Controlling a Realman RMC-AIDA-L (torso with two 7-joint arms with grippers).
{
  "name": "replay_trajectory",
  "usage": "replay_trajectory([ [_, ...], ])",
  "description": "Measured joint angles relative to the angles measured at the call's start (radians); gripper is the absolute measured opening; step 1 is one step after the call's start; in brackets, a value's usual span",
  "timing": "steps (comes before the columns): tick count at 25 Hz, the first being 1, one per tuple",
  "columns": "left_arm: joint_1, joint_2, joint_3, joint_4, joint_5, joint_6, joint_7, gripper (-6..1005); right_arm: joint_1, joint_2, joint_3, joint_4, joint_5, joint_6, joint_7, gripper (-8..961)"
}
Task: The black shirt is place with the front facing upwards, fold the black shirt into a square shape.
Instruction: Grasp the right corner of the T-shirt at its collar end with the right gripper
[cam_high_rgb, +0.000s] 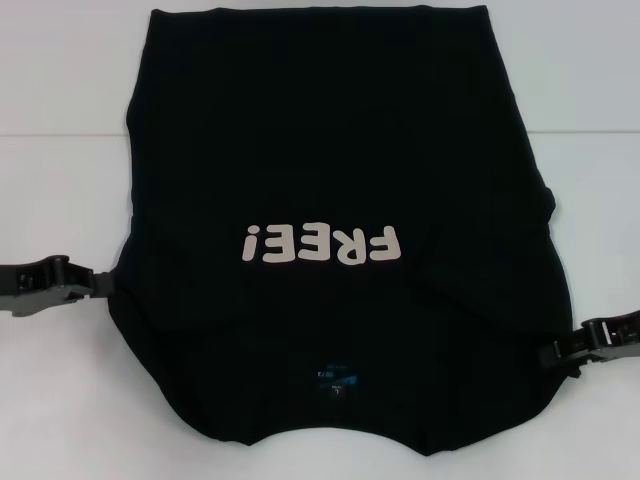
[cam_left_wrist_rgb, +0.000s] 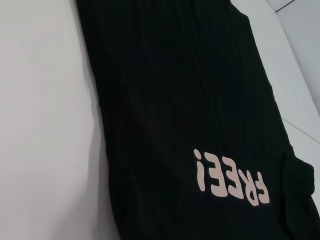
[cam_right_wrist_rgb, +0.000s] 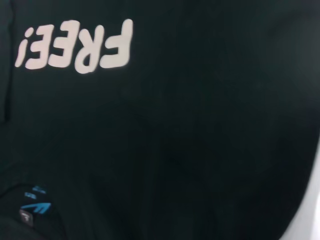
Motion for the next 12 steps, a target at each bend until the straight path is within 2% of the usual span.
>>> replay_trajectory([
  [6, -0.003, 0.002, 0.0, -0.014, 0.0, -0.002, 0.0, -1, 0.019, 0.018, -0.008, 0.0, -0.003, 0.001, -0.001, 362],
  [12, -0.003, 0.002, 0.0, -0.015, 0.0, -0.002, 0.002, -1, 0.013, 0.012, -0.002, -0.003, -0.001, -0.011, -0.004, 359],
])
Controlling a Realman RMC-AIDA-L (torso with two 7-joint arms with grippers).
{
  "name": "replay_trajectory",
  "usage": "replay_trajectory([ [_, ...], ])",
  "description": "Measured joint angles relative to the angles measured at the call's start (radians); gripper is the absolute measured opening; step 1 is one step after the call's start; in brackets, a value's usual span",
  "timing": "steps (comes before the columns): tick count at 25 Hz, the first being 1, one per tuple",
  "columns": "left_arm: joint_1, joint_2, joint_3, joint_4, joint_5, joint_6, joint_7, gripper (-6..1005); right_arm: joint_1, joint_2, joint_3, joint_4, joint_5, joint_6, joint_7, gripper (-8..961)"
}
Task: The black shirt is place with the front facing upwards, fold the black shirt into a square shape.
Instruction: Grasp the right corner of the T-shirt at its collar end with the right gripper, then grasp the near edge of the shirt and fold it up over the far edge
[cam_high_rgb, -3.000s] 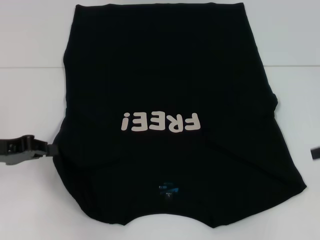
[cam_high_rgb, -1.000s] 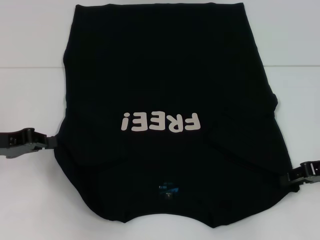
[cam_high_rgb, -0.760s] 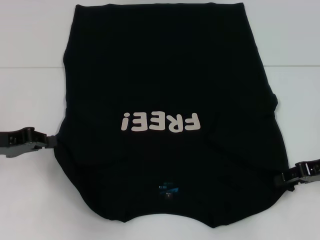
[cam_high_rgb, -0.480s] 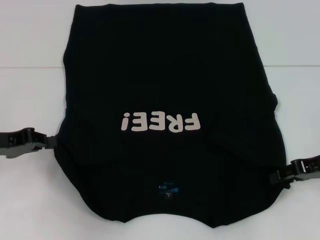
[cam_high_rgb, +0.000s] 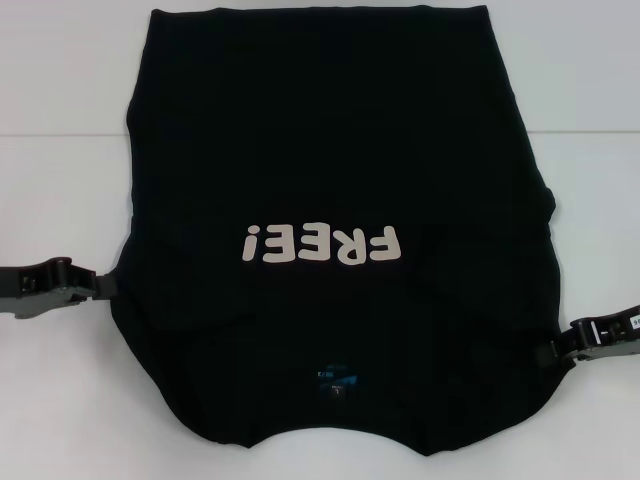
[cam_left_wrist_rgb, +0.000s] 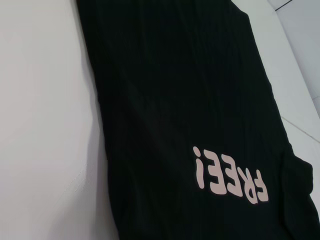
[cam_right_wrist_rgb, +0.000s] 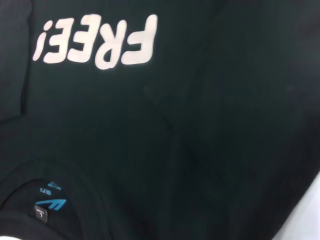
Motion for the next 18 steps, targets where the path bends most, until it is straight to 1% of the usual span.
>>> replay_trajectory([
  [1, 0.0, 0.0, 0.0, 0.0, 0.0, 0.0, 0.001, -1, -0.001, -0.002, 0.002, 0.001, 0.0, -0.001, 0.0, 359],
  [4, -0.001, -0.002, 0.0, -0.001, 0.0, 0.002, 0.004, -2, -0.001, -0.002, 0.002, 0.003, 0.0, -0.001, -0.001, 131],
  [9, -0.003, -0.003, 0.003, -0.003, 0.0, 0.019, 0.013, -2, -0.002, 0.0, 0.005, 0.003, 0.002, -0.004, -0.005, 98],
  [12, -0.002, 0.0, 0.007, -0.009, 0.007, 0.05, 0.022, -2, -0.011, -0.005, 0.009, -0.003, 0.003, -0.022, -0.006, 78],
  [15, 0.004, 0.004, 0.01, -0.007, 0.016, 0.106, 0.023, -2, -0.025, -0.026, 0.021, -0.012, 0.007, -0.069, -0.008, 58],
  [18, 0.014, 0.007, 0.011, 0.006, 0.023, 0.179, 0.023, -2, -0.044, -0.043, 0.027, -0.036, 0.017, -0.133, -0.01, 59],
])
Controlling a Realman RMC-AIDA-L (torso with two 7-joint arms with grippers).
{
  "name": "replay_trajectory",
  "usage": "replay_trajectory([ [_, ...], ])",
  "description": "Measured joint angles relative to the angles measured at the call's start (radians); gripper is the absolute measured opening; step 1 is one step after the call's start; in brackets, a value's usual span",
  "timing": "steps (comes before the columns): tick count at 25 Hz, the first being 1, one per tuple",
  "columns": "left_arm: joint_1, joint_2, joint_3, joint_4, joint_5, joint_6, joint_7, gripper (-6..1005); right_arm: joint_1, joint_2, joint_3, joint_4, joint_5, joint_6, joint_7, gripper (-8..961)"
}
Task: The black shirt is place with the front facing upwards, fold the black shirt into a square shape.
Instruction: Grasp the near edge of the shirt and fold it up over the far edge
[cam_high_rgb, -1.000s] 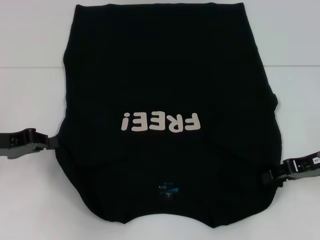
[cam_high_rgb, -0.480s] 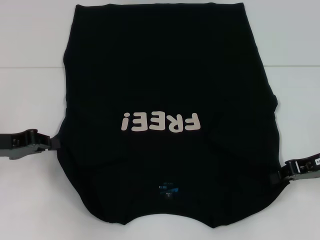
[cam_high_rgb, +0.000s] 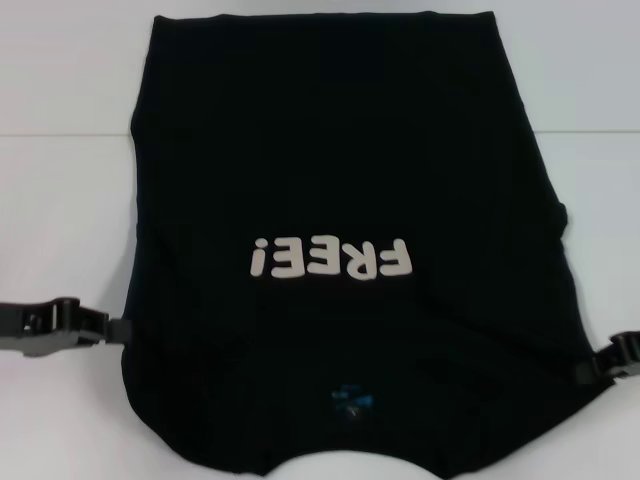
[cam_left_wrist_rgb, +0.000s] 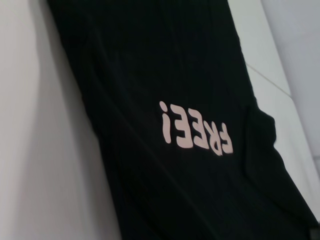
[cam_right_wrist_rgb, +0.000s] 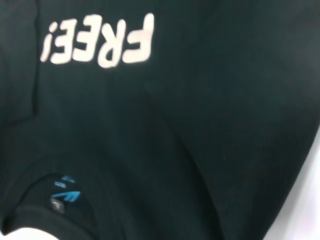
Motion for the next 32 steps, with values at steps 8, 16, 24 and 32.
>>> replay_trajectory([
  [8, 0.071, -0.01, 0.001, 0.074, 0.005, 0.191, 0.005, -2, -0.083, -0.006, 0.007, -0.116, 0.0, -0.187, -0.009, 58],
  [16, 0.091, -0.03, 0.012, 0.078, 0.051, 0.284, 0.045, -2, -0.142, -0.012, 0.048, -0.106, 0.001, -0.243, -0.058, 60],
  [24, -0.074, -0.016, 0.033, -0.038, 0.056, 0.03, -0.054, -2, -0.05, -0.037, 0.136, 0.015, 0.044, -0.104, -0.069, 58],
  [32, -0.238, -0.021, 0.053, -0.097, 0.057, -0.308, -0.184, -2, 0.09, -0.049, 0.145, 0.106, 0.112, 0.149, -0.004, 59],
])
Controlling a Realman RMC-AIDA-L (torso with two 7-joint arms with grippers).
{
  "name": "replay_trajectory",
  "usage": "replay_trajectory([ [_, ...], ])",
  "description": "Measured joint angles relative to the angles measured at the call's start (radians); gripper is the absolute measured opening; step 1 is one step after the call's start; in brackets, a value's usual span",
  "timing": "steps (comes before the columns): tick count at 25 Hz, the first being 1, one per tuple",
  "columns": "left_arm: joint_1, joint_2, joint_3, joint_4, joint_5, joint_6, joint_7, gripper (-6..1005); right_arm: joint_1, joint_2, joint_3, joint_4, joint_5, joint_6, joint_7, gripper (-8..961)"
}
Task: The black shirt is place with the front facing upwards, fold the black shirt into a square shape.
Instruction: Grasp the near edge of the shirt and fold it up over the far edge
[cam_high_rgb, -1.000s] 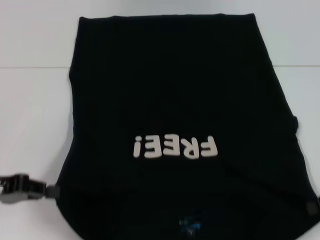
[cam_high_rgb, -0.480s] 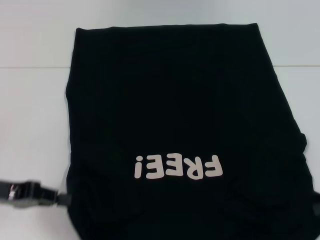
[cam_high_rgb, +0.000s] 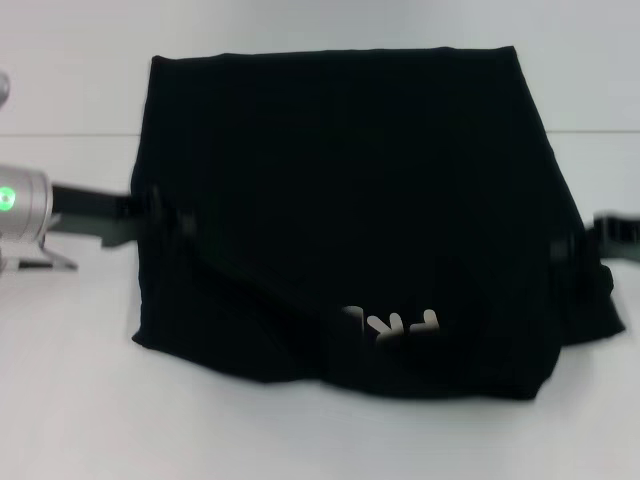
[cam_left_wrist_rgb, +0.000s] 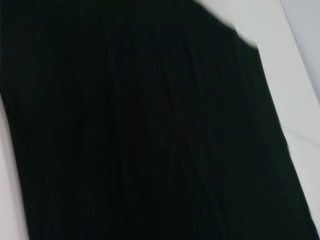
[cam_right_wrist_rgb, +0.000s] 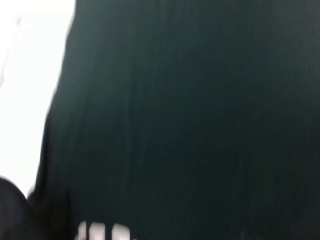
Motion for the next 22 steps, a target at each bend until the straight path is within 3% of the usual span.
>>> replay_trajectory([
  [6, -0.083, 0.016, 0.078, -0.059, 0.0, -0.281, -0.091, -2, 0.073, -0.007, -0.029, 0.018, 0.024, 0.243, 0.063, 59],
  [8, -0.095, 0.01, 0.128, -0.069, -0.001, -0.376, -0.124, -1, 0.096, 0.003, -0.069, 0.042, 0.02, 0.332, 0.081, 60],
  [12, -0.104, -0.027, 0.232, -0.075, -0.001, -0.558, -0.174, -1, 0.135, 0.037, -0.168, 0.119, 0.018, 0.563, 0.093, 60],
  [16, -0.108, -0.044, 0.241, -0.06, -0.003, -0.606, -0.18, -2, 0.15, 0.071, -0.225, 0.136, 0.021, 0.71, 0.093, 59],
  [22, -0.126, -0.038, 0.236, -0.048, -0.005, -0.662, -0.199, -1, 0.177, 0.081, -0.228, 0.131, 0.04, 0.82, 0.09, 59],
])
